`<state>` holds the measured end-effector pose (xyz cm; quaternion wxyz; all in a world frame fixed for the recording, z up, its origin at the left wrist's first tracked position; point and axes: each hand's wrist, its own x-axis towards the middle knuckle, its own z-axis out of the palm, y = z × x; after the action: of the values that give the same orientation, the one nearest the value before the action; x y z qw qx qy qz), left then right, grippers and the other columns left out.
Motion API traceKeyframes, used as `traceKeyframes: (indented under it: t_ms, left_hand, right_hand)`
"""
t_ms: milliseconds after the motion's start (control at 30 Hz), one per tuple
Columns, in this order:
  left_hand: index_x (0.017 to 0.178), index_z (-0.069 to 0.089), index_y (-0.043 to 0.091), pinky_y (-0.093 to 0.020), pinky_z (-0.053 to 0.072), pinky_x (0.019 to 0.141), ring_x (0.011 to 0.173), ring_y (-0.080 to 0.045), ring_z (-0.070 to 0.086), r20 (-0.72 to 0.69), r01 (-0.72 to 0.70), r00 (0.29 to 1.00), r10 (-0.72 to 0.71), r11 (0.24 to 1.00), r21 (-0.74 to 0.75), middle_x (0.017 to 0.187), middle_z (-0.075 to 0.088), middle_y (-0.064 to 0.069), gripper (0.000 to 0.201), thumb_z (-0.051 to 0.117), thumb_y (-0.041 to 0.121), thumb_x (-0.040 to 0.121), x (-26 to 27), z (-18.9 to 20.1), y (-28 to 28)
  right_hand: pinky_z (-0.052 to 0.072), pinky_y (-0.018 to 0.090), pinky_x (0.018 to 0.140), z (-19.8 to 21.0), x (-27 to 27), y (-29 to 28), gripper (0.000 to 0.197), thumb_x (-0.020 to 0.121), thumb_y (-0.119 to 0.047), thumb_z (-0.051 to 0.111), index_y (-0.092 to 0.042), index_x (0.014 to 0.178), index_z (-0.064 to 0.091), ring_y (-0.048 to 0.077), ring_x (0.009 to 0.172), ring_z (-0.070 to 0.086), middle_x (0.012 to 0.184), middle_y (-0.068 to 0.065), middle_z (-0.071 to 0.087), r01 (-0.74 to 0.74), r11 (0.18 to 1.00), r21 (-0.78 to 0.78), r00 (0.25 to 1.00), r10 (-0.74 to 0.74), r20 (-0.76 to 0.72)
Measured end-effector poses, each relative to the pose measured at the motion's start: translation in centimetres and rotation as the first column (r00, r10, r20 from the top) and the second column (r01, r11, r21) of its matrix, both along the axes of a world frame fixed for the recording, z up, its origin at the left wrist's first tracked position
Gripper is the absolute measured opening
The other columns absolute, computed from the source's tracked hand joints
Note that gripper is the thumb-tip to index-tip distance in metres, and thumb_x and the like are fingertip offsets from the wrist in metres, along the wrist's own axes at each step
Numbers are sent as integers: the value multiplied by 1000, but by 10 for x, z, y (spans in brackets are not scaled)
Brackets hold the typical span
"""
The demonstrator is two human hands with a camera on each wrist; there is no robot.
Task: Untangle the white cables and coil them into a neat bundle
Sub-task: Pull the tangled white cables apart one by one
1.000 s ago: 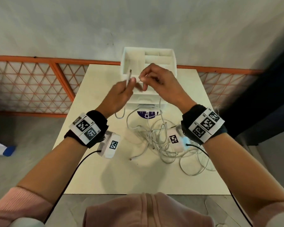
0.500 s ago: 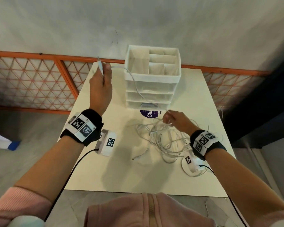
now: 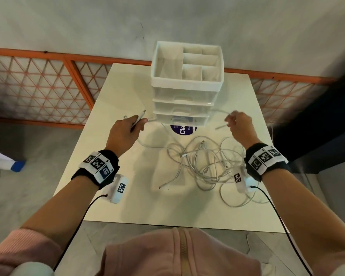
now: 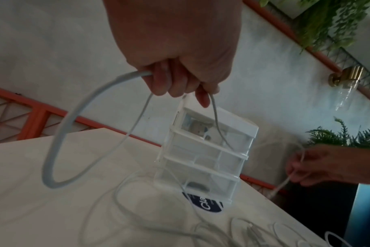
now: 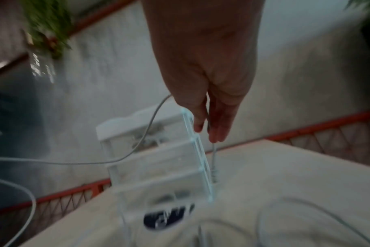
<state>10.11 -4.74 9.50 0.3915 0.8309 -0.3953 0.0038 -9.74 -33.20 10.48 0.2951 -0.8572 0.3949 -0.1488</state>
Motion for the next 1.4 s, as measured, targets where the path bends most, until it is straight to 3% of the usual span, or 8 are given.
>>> traceKeyframes:
  t_ms: [133,300,400,567,667,800,1033,1400]
  left_hand:
    - [76,65,16,-32,39,61,63,-26,52,-82,-17,996,33,982,189,57,49,8,42,45,48,94,-6,-13,3]
    - [77,66,10,-33,41,63,72,-33,59,-120,-81,987,110,972,223,71,64,-4,39,47,38,97,-17,-22,-1]
    - [79,67,10,-30,37,64,69,-27,54,-131,-96,982,133,961,258,72,63,-1,41,45,39,97,-21,-20,-6]
    - [81,69,12,-27,33,62,55,-14,48,-243,-43,964,110,963,265,55,47,13,39,45,38,97,-25,-18,-2]
    - [85,64,10,-27,31,62,55,-15,46,-264,7,962,65,965,263,56,45,14,32,47,34,97,-28,-19,1]
    - [106,52,17,-17,32,53,54,-10,43,-402,70,916,-5,986,149,59,41,6,23,50,37,95,-30,-17,4]
    - [119,47,14,-20,30,53,52,-6,27,-765,-13,608,-212,961,-277,64,28,5,47,24,50,99,-48,5,-11]
    - [83,57,18,-17,39,63,64,-1,50,-626,85,734,-263,950,-300,69,55,14,31,36,28,103,-54,30,-30]
  right_hand:
    - [38,38,99,-38,-14,25,62,81,7,53,-3,139,35,39,121,45,138,26,35,-134,981,144,881,184,-436]
    - [47,41,82,-59,8,88,61,64,6,56,-7,122,45,32,99,46,120,17,38,-439,891,-114,883,406,-234]
    - [45,34,70,-74,23,109,36,76,3,60,-4,109,51,20,81,48,102,6,44,-689,720,86,698,691,-189]
    - [32,33,86,-109,26,124,28,79,-5,65,-8,107,60,24,100,48,106,7,59,-856,494,154,369,792,-486]
    - [29,29,86,-101,30,129,17,87,-6,58,-10,102,66,24,102,47,101,8,59,-811,557,180,420,768,-484]
    - [36,5,67,-48,48,123,9,90,-11,60,-8,97,64,5,76,49,88,-3,57,-697,623,355,634,767,-100]
    - [51,19,66,13,63,116,7,89,-3,60,-9,91,56,7,66,61,77,-1,59,-556,699,450,831,454,321]
    - [56,26,77,22,60,136,35,80,-1,71,-13,88,39,12,74,70,84,6,64,-498,663,558,829,177,530]
